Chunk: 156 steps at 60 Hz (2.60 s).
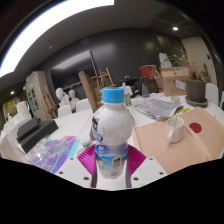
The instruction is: Pour water
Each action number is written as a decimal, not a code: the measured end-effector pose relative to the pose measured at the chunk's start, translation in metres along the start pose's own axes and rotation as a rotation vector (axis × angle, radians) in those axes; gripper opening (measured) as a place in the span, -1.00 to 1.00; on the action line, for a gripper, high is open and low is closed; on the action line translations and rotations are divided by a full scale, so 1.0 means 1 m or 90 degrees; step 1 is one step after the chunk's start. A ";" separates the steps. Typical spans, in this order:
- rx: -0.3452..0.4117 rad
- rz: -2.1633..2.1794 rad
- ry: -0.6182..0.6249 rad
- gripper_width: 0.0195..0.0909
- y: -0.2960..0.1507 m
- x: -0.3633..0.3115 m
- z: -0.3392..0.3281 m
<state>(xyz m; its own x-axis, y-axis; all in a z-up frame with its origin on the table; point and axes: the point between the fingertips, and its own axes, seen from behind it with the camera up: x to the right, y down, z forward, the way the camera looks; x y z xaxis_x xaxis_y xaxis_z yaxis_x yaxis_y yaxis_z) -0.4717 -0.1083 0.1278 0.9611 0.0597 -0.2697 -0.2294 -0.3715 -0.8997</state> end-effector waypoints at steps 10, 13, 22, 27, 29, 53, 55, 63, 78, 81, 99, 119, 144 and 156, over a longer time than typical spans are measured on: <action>0.016 0.298 -0.089 -0.49 -0.072 0.007 0.028; 0.016 0.391 -0.115 -0.49 -0.089 0.017 0.037; 0.008 0.674 -0.173 -0.49 -0.114 0.050 0.068; 0.005 0.817 -0.193 -0.50 -0.119 0.069 0.079; 0.004 0.862 -0.198 -0.49 -0.118 0.078 0.084; -0.038 1.107 -0.246 -0.49 -0.110 0.109 0.108; -0.042 1.093 -0.243 -0.50 -0.109 0.109 0.109; -0.046 0.997 -0.239 -0.49 -0.120 0.106 0.105; 0.041 0.498 -0.194 -0.49 -0.199 0.128 0.071; 0.070 0.407 -0.173 -0.49 -0.218 0.143 0.065; 0.109 -0.016 0.050 -0.48 -0.225 0.305 0.047; -0.006 -0.147 0.144 -0.48 -0.107 0.406 0.077; -0.058 -0.119 0.162 0.68 -0.067 0.416 0.074; -0.072 -0.103 0.198 0.84 -0.078 0.407 0.028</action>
<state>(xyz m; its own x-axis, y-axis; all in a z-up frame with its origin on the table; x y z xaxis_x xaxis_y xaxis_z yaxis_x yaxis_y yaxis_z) -0.0667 -0.0295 0.0785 0.9884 -0.1519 0.0061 -0.0686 -0.4814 -0.8738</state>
